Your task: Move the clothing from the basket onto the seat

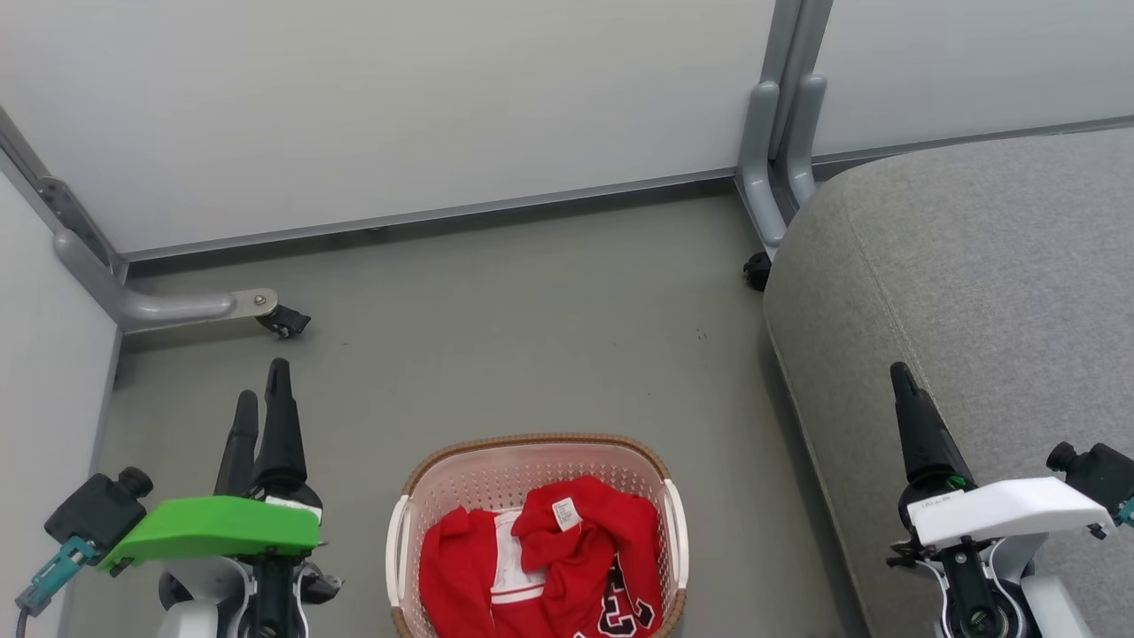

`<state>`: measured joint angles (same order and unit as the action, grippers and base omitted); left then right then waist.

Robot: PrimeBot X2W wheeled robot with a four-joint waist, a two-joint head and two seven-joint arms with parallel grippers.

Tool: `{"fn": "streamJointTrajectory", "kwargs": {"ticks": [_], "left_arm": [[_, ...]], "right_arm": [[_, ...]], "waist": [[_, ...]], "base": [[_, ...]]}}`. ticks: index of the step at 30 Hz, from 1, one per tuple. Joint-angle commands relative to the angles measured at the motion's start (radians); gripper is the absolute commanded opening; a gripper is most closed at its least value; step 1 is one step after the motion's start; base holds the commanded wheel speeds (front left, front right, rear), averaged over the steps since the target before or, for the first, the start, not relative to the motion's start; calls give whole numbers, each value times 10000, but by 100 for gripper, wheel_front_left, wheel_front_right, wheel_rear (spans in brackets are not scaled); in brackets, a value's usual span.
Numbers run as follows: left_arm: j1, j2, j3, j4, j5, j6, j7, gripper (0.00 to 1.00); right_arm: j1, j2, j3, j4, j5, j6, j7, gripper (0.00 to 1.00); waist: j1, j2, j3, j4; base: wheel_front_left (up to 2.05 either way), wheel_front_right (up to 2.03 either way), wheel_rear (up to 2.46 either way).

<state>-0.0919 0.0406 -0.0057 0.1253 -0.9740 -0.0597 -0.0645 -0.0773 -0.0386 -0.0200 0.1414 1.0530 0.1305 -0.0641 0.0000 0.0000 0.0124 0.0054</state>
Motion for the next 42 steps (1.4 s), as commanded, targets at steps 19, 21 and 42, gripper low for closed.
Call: {"fn": "streamJointTrajectory", "kwargs": {"ticks": [19,21,42], "left_arm": [[58,88,-879,10,3588,494,-662,100],[74,90,-930,37,3822,525,-726,100],[105,109,-1326,153,6076,782,-1242,100]], "right_arm": [[113,-93,292,12,-3561,3,-661,100],[120,-95,287,60,-3871,3,-727,100],[167,-114,267,57,-6193,3,-1242,100]], "waist": [[0,0,-13,53],[0,0,-13,57],[0,0,-6,130]], "base": [[0,0,0],[0,0,0],[0,0,0]]}}
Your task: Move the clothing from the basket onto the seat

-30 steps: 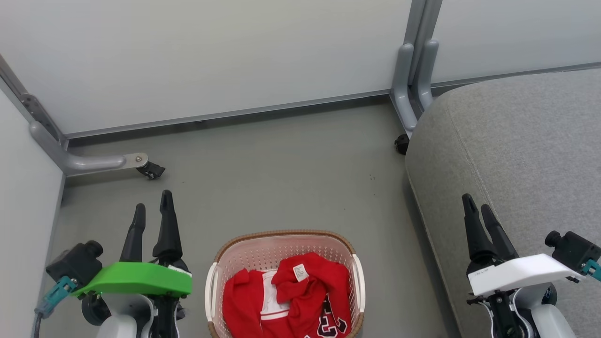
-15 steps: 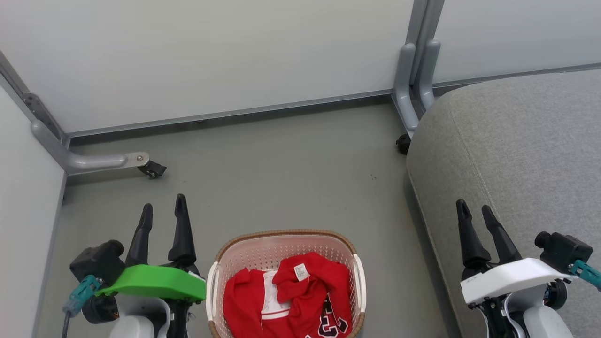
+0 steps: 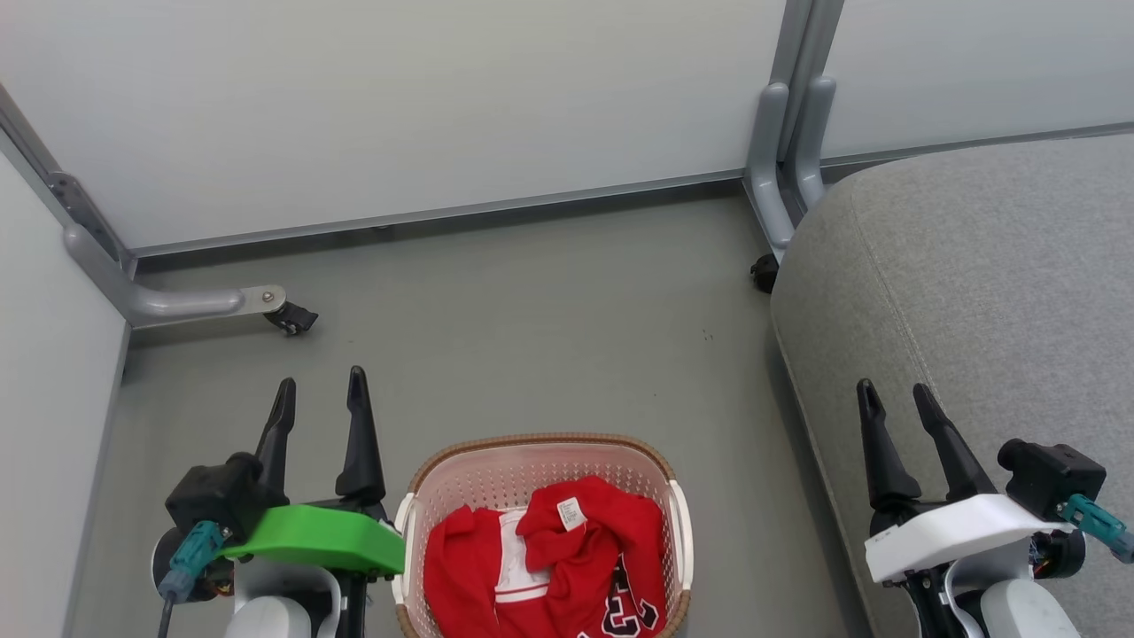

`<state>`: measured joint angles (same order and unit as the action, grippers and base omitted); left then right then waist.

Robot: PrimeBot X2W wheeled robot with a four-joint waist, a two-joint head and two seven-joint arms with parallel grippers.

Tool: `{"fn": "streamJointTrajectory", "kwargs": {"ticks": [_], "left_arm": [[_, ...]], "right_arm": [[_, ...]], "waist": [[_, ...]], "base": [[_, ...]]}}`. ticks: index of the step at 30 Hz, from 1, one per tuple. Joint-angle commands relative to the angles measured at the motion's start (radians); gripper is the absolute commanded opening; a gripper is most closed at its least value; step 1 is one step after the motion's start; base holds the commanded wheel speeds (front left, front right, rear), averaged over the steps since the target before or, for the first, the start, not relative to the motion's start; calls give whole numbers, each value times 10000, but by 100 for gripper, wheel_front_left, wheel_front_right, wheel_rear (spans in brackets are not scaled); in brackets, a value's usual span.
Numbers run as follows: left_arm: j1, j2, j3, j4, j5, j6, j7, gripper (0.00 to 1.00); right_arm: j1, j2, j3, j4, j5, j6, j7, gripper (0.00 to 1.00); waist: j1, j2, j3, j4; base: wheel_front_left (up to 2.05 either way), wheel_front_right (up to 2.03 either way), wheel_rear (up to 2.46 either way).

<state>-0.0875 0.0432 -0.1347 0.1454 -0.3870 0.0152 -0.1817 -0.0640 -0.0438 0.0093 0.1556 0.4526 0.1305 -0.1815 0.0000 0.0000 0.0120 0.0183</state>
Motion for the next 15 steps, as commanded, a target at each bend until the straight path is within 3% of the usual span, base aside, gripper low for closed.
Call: {"fn": "streamJointTrajectory", "kwargs": {"ticks": [1,15], "left_arm": [[61,82,-54,-43,267,32,-85,100],[91,88,-293,18,1371,152,-388,100]], "right_arm": [[37,-63,-48,-83,-292,3,-91,100],[85,-73,-211,8,-1671,2,-395,100]], "waist": [[0,0,-4,4],[0,0,-13,46]], "base": [[0,0,0],[0,0,0]]}}
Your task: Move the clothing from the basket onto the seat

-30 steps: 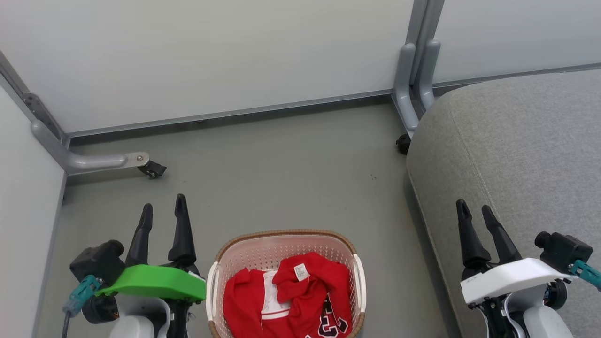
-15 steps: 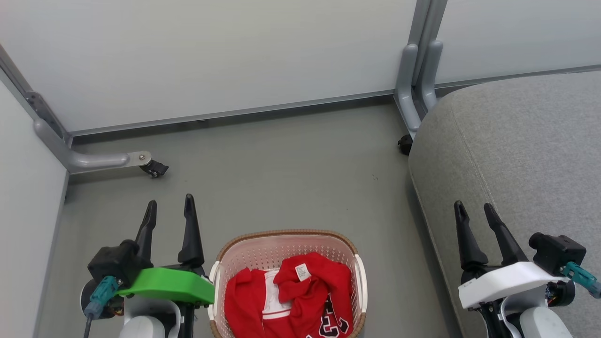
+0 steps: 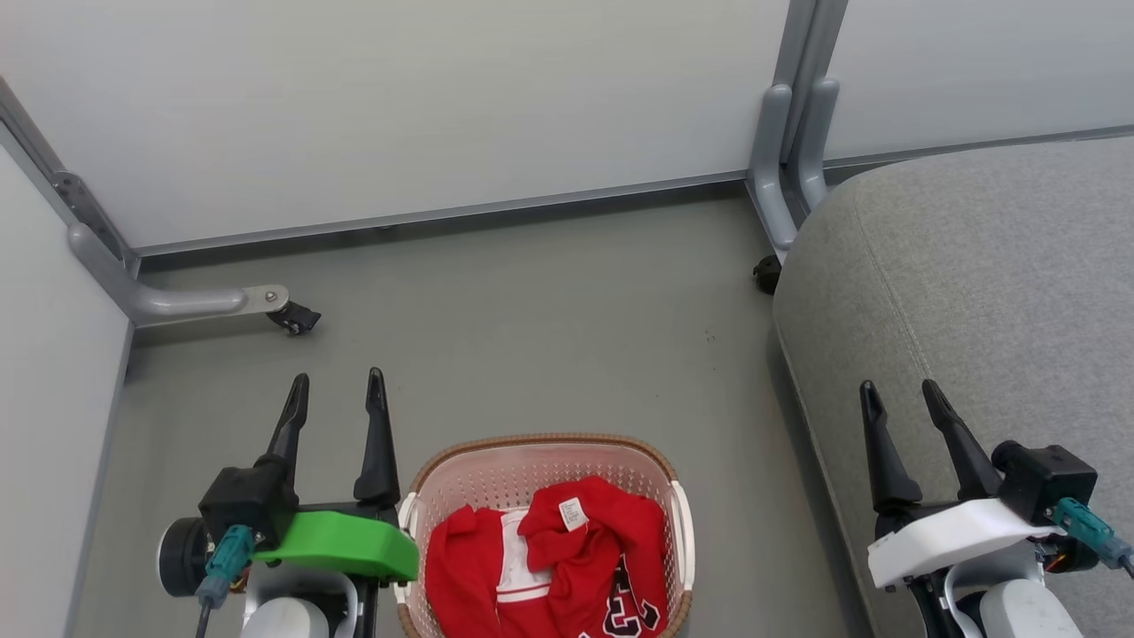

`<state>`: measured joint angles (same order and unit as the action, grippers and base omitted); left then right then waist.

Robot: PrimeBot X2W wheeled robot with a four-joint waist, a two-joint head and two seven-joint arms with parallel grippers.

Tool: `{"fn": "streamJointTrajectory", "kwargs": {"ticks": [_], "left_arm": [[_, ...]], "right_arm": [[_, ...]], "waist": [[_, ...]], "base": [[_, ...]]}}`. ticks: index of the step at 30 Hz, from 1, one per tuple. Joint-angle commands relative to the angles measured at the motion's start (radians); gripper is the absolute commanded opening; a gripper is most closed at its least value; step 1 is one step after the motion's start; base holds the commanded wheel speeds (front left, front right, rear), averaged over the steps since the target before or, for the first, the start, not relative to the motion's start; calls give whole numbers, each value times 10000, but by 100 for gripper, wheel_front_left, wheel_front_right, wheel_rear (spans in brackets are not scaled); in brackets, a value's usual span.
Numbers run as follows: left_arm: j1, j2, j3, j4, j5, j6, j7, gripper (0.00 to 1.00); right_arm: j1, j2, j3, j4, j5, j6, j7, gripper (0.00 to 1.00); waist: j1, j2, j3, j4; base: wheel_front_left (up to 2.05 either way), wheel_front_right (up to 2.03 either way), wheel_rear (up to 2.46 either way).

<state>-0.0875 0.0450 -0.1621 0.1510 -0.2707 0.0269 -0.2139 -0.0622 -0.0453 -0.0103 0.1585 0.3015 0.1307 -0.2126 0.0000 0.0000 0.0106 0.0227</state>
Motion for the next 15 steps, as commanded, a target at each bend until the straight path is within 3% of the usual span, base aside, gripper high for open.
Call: {"fn": "streamJointTrajectory", "kwargs": {"ticks": [1,15], "left_arm": [[94,72,-39,-32,260,42,-98,100],[173,78,-186,-18,1305,81,-345,100]], "right_arm": [[69,-59,-17,-13,-261,0,-112,100],[56,-69,-143,229,-1583,0,-363,100]], "waist": [[0,0,4,7],[0,0,22,94]], "base": [[0,0,0],[0,0,0]]}}
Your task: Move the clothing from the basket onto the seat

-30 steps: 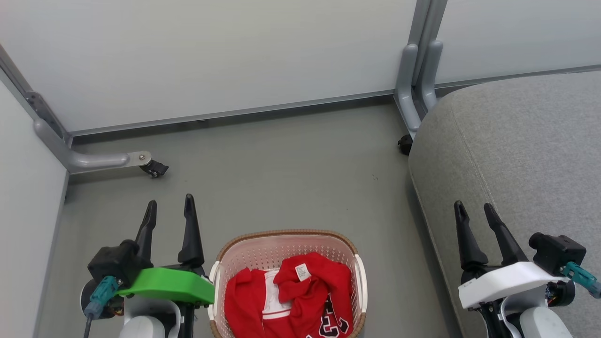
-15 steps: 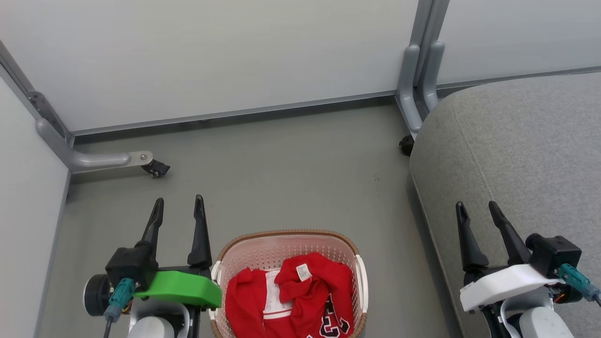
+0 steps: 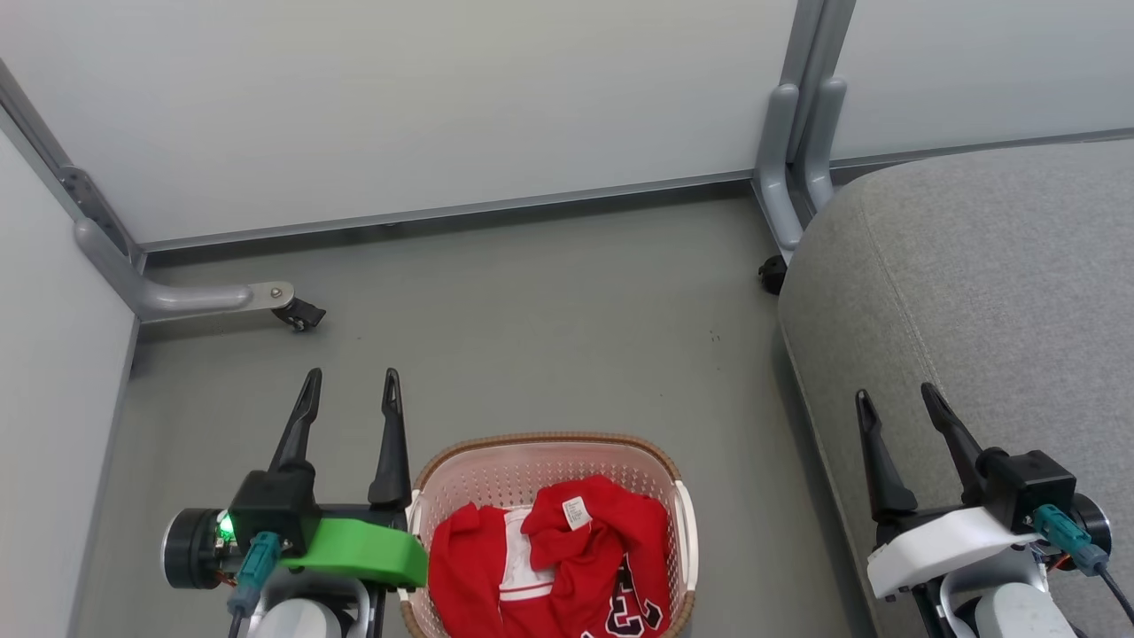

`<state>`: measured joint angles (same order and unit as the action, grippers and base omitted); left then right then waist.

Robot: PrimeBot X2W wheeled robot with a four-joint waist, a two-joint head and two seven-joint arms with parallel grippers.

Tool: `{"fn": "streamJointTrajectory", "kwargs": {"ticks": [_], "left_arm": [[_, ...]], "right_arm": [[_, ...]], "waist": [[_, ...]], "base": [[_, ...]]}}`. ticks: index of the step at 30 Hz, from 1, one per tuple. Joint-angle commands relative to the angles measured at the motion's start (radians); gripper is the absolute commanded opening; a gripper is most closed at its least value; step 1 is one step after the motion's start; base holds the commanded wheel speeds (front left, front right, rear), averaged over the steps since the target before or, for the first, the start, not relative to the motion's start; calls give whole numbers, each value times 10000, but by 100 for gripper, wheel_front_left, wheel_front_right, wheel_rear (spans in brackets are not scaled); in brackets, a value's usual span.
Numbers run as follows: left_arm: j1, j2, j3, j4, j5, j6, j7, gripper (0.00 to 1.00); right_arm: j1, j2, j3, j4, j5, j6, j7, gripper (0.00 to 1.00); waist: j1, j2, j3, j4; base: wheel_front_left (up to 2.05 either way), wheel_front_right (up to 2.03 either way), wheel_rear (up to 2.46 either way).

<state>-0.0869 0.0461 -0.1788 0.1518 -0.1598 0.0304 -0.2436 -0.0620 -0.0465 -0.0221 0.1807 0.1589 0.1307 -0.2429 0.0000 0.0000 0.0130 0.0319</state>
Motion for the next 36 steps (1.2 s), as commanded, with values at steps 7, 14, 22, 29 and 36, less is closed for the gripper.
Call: {"fn": "streamJointTrajectory", "kwargs": {"ticks": [7,14,22,29,36], "left_arm": [[194,68,-96,-24,657,101,-166,100],[170,72,-133,-8,820,113,-212,100],[120,70,-113,52,740,77,-212,100],[171,70,-76,35,697,58,-212,100],[122,69,-21,-3,710,35,-212,100]], "right_arm": [[59,-62,-8,122,-647,0,-182,100],[19,-64,18,153,-794,-1,-237,100],[-17,-64,21,183,-707,-1,-237,100],[-50,-64,74,203,-634,-1,-237,100],[-144,-64,165,117,-606,-1,-237,100]], "waist": [[0,0,-25,22],[0,0,4,34],[0,0,19,13],[0,0,8,-46],[0,0,157,-215]], "base": [[0,0,0],[0,0,0],[0,0,0],[0,0,0],[0,0,0]]}}
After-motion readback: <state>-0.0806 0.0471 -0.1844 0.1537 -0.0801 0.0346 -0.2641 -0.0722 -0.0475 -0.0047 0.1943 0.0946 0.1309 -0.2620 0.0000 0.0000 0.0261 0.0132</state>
